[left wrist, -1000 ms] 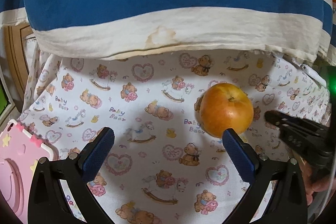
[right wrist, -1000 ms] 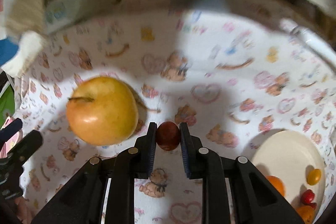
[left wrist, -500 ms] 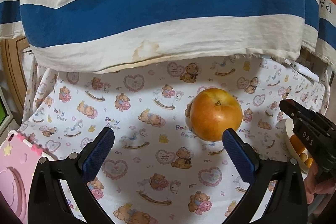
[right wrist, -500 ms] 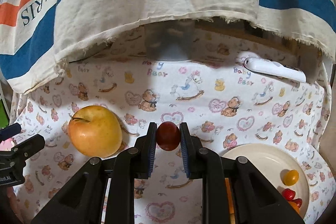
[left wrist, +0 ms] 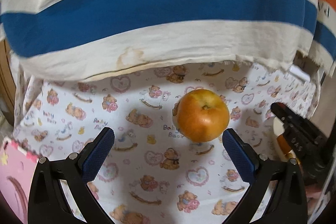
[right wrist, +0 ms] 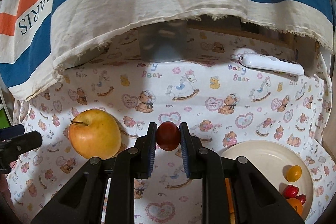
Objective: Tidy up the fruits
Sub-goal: 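Lower the left tool around the large yellow apple and close it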
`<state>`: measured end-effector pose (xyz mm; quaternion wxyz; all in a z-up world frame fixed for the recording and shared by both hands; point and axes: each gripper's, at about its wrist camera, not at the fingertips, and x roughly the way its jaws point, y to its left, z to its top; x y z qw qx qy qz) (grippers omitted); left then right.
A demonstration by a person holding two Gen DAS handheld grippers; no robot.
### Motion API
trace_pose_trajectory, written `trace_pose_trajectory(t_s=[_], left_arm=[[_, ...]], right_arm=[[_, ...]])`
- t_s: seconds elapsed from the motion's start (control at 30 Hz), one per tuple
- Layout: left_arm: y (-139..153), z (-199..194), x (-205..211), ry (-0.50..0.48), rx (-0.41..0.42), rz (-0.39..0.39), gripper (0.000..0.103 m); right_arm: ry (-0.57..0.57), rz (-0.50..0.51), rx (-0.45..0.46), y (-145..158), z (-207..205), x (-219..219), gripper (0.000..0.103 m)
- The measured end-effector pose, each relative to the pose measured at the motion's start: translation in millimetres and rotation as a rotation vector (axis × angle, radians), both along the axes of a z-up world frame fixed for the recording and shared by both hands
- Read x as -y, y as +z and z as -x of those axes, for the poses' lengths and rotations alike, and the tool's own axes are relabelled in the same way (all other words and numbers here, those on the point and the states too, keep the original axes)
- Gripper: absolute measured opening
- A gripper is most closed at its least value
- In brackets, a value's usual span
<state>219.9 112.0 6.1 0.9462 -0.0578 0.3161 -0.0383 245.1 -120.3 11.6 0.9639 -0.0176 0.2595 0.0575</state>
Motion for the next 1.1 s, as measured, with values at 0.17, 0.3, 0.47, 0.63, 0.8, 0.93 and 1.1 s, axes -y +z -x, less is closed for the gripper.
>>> trace_pose_trajectory(t_s=[0.17,0.3,0.47,0.63,0.8,0.93,1.1], left_arm=[[-0.8,-16.4,23.4,-0.116,-0.004,-0.03,0.102],[-8.1,-37.3,27.8,-0.105,-0.041,0.028,0.102],[-11.9,-51.7,43.8,-0.111,-0.042,-0.023,0.102],[-16.3,-65.6,61.4,-0.112,-0.049,-0.085,0.102],[-26.8,-87.5,63.6,-0.099,-0.09,-0.053,0.102],[-37.1,-97.5,64.4,-0.086,-0.112,-0.064,0.102],[-38.8,-99.4,66.2,-0.082,-0.101,-0.067,0.093]], right_arm=[[-0.036,-0.03,-0.008,-1.2,-1.6,7.9,0.022],[-0.07,-0.061,-0.009,-1.4,-0.4,16.9,0.022],[-0.07,-0.059,-0.024,-2.9,-2.4,16.4,0.022],[-0.073,-0.055,-0.031,-3.7,-3.8,16.1,0.022],[-0.076,-0.06,-0.042,-4.6,-5.3,17.4,0.022],[-0.079,-0.061,-0.054,-5.8,-7.5,18.4,0.022],[-0.085,-0.081,-0.078,-8.5,-11.9,23.8,0.022]])
